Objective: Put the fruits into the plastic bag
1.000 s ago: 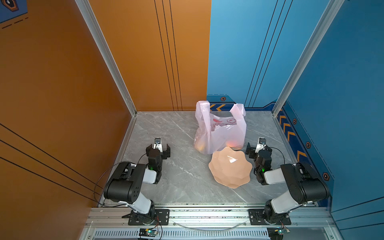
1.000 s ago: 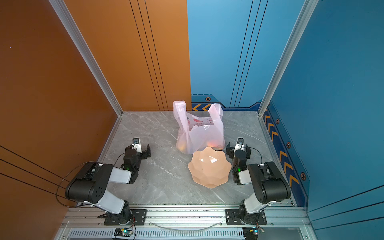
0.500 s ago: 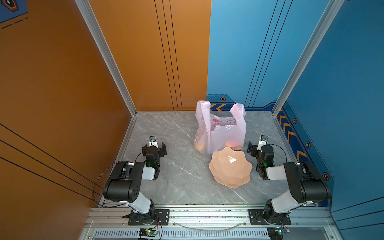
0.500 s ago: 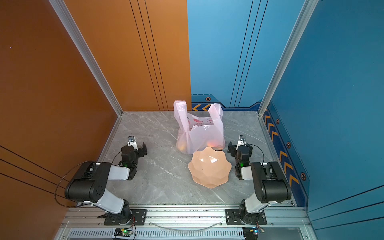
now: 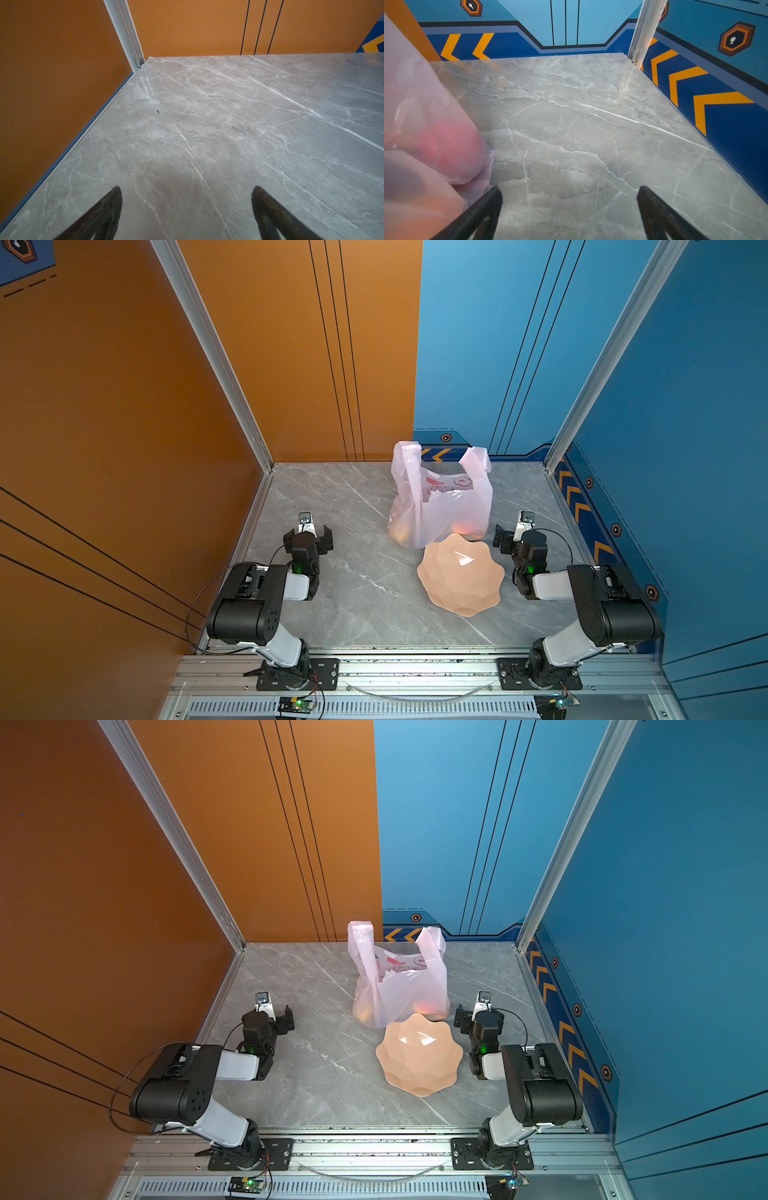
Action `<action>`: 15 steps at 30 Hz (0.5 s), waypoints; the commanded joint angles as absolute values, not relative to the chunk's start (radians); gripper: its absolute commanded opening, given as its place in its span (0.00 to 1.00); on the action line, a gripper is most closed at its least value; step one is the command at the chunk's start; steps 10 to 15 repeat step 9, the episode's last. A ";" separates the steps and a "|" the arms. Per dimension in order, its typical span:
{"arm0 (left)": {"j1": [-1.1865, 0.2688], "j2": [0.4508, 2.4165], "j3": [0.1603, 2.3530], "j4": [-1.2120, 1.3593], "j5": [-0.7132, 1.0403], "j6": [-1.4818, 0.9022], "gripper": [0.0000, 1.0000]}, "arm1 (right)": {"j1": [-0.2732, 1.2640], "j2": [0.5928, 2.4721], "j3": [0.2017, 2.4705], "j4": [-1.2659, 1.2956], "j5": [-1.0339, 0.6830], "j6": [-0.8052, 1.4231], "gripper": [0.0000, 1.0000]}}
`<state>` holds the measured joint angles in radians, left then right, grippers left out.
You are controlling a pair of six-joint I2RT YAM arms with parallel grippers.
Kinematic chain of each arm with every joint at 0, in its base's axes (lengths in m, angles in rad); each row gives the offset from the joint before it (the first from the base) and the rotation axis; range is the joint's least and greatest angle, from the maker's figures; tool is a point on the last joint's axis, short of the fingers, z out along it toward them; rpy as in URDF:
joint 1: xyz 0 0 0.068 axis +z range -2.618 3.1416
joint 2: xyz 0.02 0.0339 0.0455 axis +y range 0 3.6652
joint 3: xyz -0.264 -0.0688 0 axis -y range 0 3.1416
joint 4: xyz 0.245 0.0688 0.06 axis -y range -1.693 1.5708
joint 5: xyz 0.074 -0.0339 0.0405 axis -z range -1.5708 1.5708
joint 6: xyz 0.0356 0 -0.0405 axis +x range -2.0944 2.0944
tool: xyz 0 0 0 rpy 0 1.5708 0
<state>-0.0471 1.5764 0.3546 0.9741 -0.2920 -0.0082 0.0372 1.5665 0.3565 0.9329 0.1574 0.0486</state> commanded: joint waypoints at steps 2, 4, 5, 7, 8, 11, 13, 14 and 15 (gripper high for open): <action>-0.052 1.565 0.360 0.968 -0.295 -0.018 0.98 | 0.041 1.549 0.371 0.917 0.161 0.056 1.00; -0.052 1.565 0.360 0.967 -0.295 -0.018 0.98 | 0.033 1.549 0.375 0.908 0.144 0.058 1.00; -0.052 1.565 0.360 0.968 -0.294 -0.018 0.98 | 0.033 1.549 0.376 0.908 0.144 0.058 1.00; -0.052 1.565 0.359 0.968 -0.294 -0.018 0.98 | 0.034 1.548 0.376 0.909 0.144 0.060 1.00; -0.052 1.565 0.359 0.968 -0.295 -0.017 0.98 | 0.034 1.549 0.375 0.910 0.145 0.059 1.00; -0.052 1.565 0.360 0.968 -0.295 -0.018 0.98 | 0.035 1.549 0.375 0.914 0.147 0.059 1.00; -0.052 1.565 0.360 0.968 -0.295 -0.018 0.98 | 0.035 1.549 0.375 0.914 0.147 0.059 1.00; -0.052 1.565 0.360 0.968 -0.295 -0.018 0.98 | 0.035 1.549 0.375 0.914 0.147 0.059 1.00; -0.052 1.565 0.360 0.968 -0.295 -0.018 0.98 | 0.035 1.549 0.375 0.914 0.147 0.059 1.00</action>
